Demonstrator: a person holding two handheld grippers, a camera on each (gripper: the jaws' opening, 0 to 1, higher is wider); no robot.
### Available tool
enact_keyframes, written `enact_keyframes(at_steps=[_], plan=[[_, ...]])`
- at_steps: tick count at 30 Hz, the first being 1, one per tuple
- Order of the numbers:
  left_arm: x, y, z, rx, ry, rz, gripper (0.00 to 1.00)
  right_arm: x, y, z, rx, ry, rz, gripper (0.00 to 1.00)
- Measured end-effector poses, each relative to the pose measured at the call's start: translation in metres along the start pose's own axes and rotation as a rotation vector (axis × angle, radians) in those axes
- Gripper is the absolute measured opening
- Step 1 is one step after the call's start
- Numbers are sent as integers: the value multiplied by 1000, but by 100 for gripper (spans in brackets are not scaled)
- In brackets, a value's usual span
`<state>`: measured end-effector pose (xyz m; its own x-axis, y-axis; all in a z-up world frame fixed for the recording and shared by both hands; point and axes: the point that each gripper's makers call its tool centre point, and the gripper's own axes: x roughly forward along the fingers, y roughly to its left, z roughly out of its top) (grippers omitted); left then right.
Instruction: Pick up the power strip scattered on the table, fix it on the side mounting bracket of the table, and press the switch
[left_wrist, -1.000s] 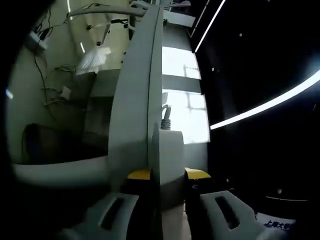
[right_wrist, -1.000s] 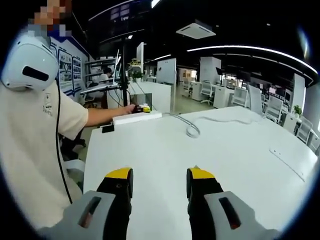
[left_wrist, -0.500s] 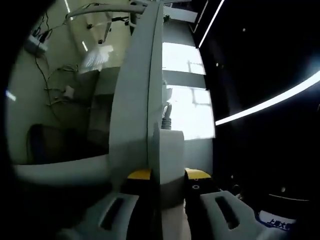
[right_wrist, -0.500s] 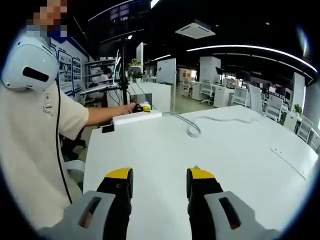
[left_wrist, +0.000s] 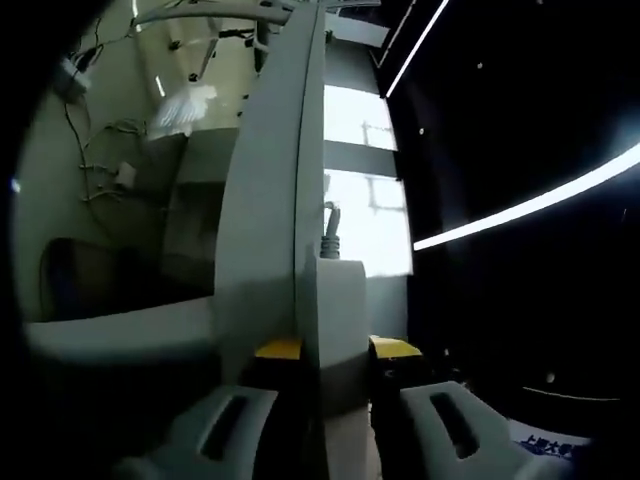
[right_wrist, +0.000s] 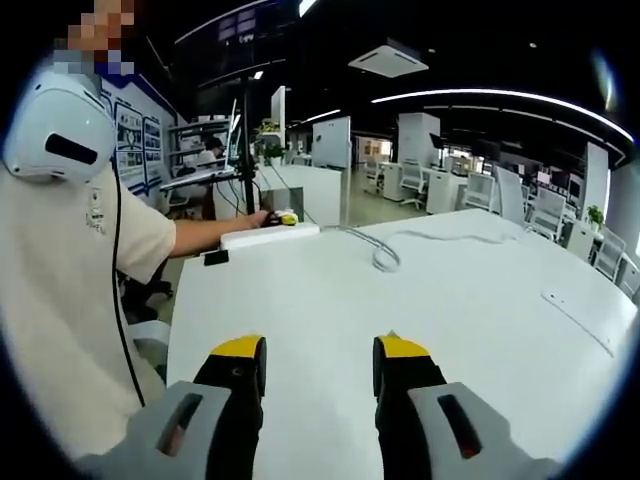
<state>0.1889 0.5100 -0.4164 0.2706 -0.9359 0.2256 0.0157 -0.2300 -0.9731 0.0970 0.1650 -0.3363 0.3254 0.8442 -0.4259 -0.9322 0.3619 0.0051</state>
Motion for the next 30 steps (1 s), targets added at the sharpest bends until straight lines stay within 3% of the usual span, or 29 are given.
enact_keyframes(at_steps=[8,9,12,18,23,28,30], plan=[[7,-5,-18,57,-21,60,26,2,2,1,-2,-7,9,39],[0,-4,-11,67,-29,65,26,2,2,0,-2,-6,10,39],[-1,-6,-15,93,-30,73,26,2,3,0,-3,-5,12,39],[-12,-5,-7,133,-82,69,27,3,4,2,-6,-10,17,39],[-1,-6,-25,159,-92,71,27,2,5,3,-8,-13,17,38],[-8,-7,-20,179,-137,62,27,2,6,3,-11,-14,20,38],[-8,-6,-21,179,-121,58,27,3,7,3,-12,-16,22,38]])
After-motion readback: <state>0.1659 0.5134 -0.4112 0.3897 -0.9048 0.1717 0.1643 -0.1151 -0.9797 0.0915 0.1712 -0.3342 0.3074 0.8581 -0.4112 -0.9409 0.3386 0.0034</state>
